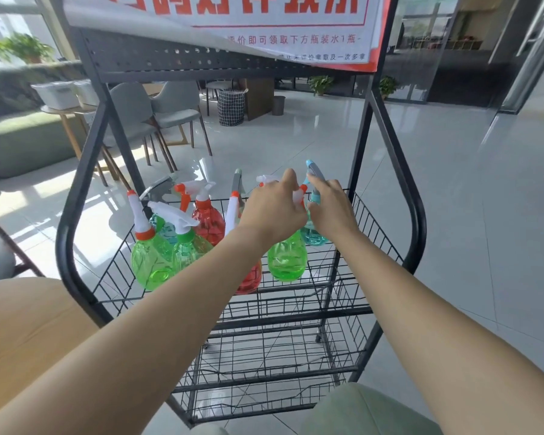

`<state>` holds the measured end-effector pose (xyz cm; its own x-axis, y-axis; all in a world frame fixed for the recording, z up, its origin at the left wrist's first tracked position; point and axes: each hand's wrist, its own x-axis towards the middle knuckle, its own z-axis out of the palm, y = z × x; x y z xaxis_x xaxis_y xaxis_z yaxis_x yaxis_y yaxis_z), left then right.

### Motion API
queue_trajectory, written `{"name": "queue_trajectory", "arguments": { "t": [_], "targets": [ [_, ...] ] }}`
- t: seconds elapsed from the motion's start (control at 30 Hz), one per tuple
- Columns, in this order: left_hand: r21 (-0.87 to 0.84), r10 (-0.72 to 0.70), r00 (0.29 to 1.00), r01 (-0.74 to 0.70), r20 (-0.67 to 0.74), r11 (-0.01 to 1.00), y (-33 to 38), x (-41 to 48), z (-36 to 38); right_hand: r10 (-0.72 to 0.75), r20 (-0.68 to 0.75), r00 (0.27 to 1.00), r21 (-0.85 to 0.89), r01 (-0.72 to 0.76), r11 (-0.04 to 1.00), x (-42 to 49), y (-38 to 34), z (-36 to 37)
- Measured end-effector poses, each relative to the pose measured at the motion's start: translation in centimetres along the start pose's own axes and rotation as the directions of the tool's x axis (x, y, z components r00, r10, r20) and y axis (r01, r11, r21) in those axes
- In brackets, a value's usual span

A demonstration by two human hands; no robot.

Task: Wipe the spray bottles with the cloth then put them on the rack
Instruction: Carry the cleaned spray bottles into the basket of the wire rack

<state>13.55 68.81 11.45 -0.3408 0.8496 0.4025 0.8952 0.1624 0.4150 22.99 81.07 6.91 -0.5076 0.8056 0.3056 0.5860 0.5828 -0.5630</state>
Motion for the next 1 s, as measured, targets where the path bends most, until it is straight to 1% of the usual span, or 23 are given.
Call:
{"name": "queue_trajectory", "arguments": {
  "t": [0.07, 0.1, 0.17, 0.27, 0.33, 0.37, 0.43, 0.47, 0.5, 0.53, 0.57, 0.6, 0.63, 0.67, 0.7, 0.77, 0.8, 0.9, 1.0],
  "targets": [
    [0.003, -0.027, 1.0, 0.027, 0.012, 1.0, 0.1, 0.0, 0.0, 0.001, 0.013, 1.0, 0.035, -0.001, 0.999, -0.6, -0.7, -0.8],
    [-0.008, -0.045, 0.999, 0.045, 0.022, 0.999, 0.1, 0.0, 0.0, 0.002, -0.006, 1.0, 0.069, -0.001, 0.998, -0.9, -1.0, -1.1],
    [-0.05, -0.083, 0.995, 0.085, 0.049, 0.995, 0.0, 0.2, 0.0, 0.005, -0.08, 0.997, 0.122, 0.005, 0.992, -1.5, -2.1, -1.7],
    [-0.092, -0.111, 0.99, 0.119, 0.088, 0.989, -0.2, 0.4, -0.9, -0.021, -0.182, 0.983, 0.108, 0.041, 0.993, -2.3, -4.3, -2.7],
    [-0.117, -0.12, 0.99, 0.128, 0.076, 0.985, -0.4, 0.2, -2.3, -0.057, -0.219, 0.974, 0.114, 0.084, 0.99, -2.8, -5.9, -3.0],
    [-0.123, -0.121, 0.991, 0.127, 0.055, 0.984, -0.6, 0.0, -3.2, -0.057, -0.233, 0.971, 0.146, 0.093, 0.985, -3.0, -6.6, -2.9],
    [-0.111, -0.112, 0.994, 0.111, -0.002, 0.988, -1.3, -0.4, -5.0, -0.052, -0.203, 0.978, 0.191, 0.091, 0.977, -3.6, -7.7, -2.8],
    [-0.086, -0.107, 0.994, 0.104, -0.027, 0.991, -1.7, -0.6, -5.8, -0.076, -0.157, 0.985, 0.159, 0.101, 0.982, -3.9, -8.0, -2.6],
    [-0.045, -0.103, 0.994, 0.101, -0.046, 0.994, -2.1, -0.8, -6.5, -0.112, -0.09, 0.99, 0.072, 0.118, 0.99, -4.1, -8.2, -2.3],
    [0.009, -0.103, 0.993, 0.103, -0.061, 0.995, -2.7, -1.1, -7.2, -0.137, -0.007, 0.99, -0.067, 0.137, 0.988, -4.4, -8.4, -2.1],
    [0.066, -0.11, 0.992, 0.114, -0.068, 0.991, -3.2, -1.4, -7.9, -0.149, 0.06, 0.987, -0.209, 0.158, 0.965, -4.7, -8.7, -1.8],
    [0.126, -0.122, 0.991, 0.129, -0.062, 0.984, -3.8, -1.7, -8.5, -0.148, 0.099, 0.984, -0.303, 0.171, 0.938, -4.9, -9.0, -1.8],
    [0.184, -0.146, 0.989, 0.15, -0.032, 0.972, -4.6, -2.1, -9.1, -0.153, 0.1, 0.983, -0.349, 0.179, 0.92, -5.1, -9.6, -1.8],
    [0.228, -0.178, 0.984, 0.167, 0.027, 0.959, -5.5, -2.6, -9.6, -0.154, 0.075, 0.985, -0.349, 0.171, 0.921, -5.2, -10.4, -2.0],
    [0.255, -0.207, 0.974, 0.177, 0.094, 0.951, -6.1, -2.9, -9.9, -0.144, 0.047, 0.989, -0.308, 0.151, 0.939, -5.1, -11.0, -2.2],
    [0.254, -0.237, 0.958, 0.192, 0.16, 0.948, -7.6, -3.7, -11.0, -0.142, 0.029, 0.989, -0.181, 0.145, 0.973, -4.8, -13.2, -2.5],
    [0.234, -0.237, 0.961, 0.2, 0.141, 0.951, -8.1, -4.0, -11.5, -0.159, 0.032, 0.987, -0.134, 0.162, 0.978, -4.7, -14.4, -2.5],
    [0.185, -0.242, 0.97, 0.237, 0.006, 0.954, -9.9, -4.1, -13.6, -0.244, 0.077, 0.967, -0.052, 0.248, 0.967, -4.2, -18.4, -1.7],
    [0.175, -0.26, 0.965, 0.261, -0.033, 0.949, -12.0, -3.6, -15.5, -0.315, 0.125, 0.941, 0.003, 0.317, 0.948, -3.8, -21.0, -0.2]
  ]
}}
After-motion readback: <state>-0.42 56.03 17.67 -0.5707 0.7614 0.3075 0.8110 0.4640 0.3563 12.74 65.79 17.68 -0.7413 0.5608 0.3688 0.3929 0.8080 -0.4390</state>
